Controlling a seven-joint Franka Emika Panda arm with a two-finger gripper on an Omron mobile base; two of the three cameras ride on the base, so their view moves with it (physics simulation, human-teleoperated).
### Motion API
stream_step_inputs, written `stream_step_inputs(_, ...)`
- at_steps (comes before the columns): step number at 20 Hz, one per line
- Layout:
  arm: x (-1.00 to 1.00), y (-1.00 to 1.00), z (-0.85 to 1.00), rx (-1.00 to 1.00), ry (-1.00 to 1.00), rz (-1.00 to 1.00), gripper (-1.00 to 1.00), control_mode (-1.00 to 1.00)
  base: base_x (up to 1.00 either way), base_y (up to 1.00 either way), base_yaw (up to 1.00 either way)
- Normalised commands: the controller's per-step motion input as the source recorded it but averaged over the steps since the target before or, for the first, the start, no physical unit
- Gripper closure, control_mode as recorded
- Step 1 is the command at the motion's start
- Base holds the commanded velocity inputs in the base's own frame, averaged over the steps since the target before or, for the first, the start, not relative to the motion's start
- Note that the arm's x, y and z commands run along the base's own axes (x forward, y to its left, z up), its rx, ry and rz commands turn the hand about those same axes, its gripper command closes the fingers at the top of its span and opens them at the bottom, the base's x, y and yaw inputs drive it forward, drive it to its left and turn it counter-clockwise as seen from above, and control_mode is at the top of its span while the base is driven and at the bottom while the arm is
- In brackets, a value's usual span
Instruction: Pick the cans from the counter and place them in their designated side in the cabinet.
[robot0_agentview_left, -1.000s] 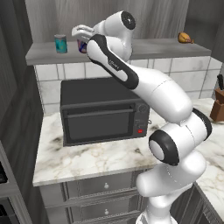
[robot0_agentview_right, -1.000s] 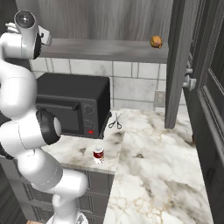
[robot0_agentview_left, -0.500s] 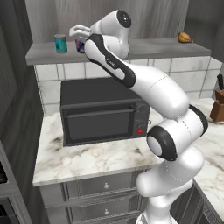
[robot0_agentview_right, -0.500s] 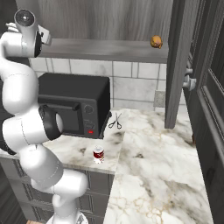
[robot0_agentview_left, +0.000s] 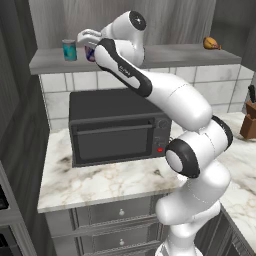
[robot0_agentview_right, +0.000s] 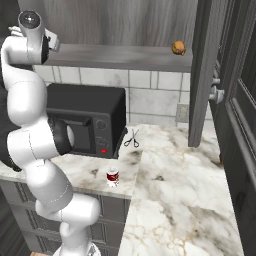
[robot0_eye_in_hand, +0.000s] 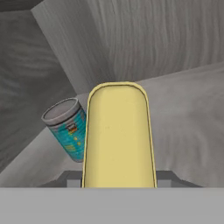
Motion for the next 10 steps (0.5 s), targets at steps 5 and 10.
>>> stream_step_inputs(5,0.17,0.10,-0.04,-0.02,0.02,0.00,1.00,-1.00,0.00,0.00,0.00)
stream_step_inputs(10,0.19,0.12,-0.03,-0.02,0.02,0.00,1.00,-1.00,0.00,0.00,0.00)
